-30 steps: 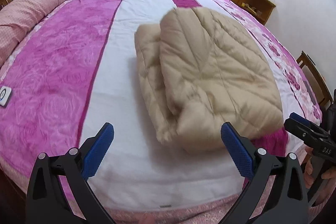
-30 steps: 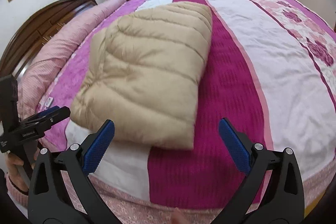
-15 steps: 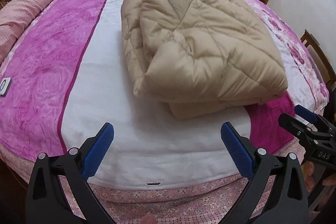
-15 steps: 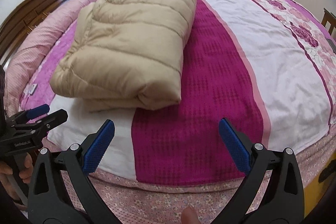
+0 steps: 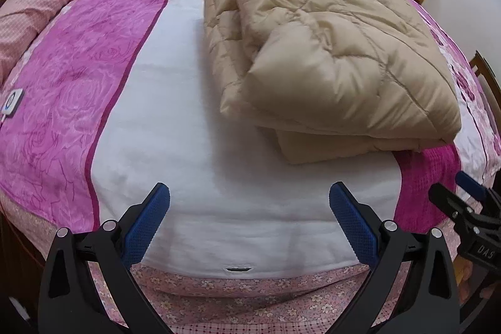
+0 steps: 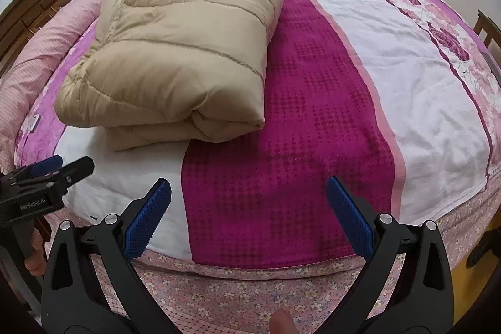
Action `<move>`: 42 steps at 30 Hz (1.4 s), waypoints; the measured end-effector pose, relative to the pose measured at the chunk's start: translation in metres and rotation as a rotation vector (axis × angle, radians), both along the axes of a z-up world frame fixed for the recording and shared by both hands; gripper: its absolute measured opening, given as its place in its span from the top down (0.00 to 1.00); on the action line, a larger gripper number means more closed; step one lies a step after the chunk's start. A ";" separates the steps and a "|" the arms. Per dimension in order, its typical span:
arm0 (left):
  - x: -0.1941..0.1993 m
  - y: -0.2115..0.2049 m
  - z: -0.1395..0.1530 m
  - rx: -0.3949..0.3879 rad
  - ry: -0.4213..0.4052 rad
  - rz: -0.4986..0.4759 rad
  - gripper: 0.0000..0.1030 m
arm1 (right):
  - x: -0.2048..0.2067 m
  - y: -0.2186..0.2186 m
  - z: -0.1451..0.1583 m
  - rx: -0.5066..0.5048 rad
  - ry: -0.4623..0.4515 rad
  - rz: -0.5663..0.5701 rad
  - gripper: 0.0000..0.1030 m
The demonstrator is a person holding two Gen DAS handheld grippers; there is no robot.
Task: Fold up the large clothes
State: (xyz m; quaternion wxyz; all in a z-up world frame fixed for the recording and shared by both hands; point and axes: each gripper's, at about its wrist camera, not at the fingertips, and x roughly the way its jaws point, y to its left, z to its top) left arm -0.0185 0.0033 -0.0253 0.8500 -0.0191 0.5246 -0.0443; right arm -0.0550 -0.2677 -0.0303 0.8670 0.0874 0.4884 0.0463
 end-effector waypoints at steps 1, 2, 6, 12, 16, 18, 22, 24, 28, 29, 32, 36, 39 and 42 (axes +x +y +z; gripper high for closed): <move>0.001 0.001 -0.001 -0.003 0.005 0.005 0.05 | 0.000 0.000 0.000 0.001 0.004 -0.001 0.04; 0.001 0.002 -0.002 0.001 0.007 0.010 0.05 | 0.000 0.000 -0.001 0.002 0.009 -0.004 0.04; 0.002 0.003 -0.003 0.034 -0.002 0.012 0.05 | 0.001 0.001 -0.003 0.001 0.017 -0.003 0.04; 0.002 0.001 -0.002 0.063 -0.006 0.003 0.05 | 0.003 0.001 -0.004 0.001 0.023 -0.002 0.04; 0.002 -0.001 -0.002 0.073 -0.003 -0.004 0.05 | 0.003 0.001 -0.006 -0.001 0.030 -0.002 0.04; 0.000 -0.004 -0.001 0.074 -0.004 -0.005 0.05 | 0.004 0.001 -0.006 -0.001 0.033 -0.003 0.04; -0.001 -0.005 0.000 0.084 -0.011 -0.010 0.05 | 0.004 0.002 -0.005 -0.003 0.030 -0.003 0.04; 0.000 -0.005 0.000 0.083 -0.010 -0.009 0.05 | 0.004 0.002 -0.004 -0.002 0.028 -0.003 0.04; 0.000 -0.005 0.000 0.081 -0.006 -0.010 0.05 | 0.004 0.002 -0.003 -0.002 0.025 -0.002 0.04; 0.000 -0.005 0.000 0.082 -0.003 -0.012 0.05 | 0.004 0.002 -0.003 -0.001 0.025 -0.002 0.04; -0.001 -0.007 -0.001 0.096 0.000 -0.019 0.05 | 0.004 0.003 -0.002 -0.001 0.026 0.003 0.04; -0.001 -0.010 -0.001 0.097 0.004 -0.028 0.05 | 0.004 0.002 -0.002 0.002 0.026 0.000 0.04; -0.002 -0.013 0.000 0.105 -0.001 -0.036 0.05 | 0.004 0.002 -0.001 -0.003 0.022 0.000 0.04; -0.001 -0.015 0.001 0.108 -0.002 -0.038 0.05 | 0.003 0.002 0.001 -0.004 0.020 -0.003 0.04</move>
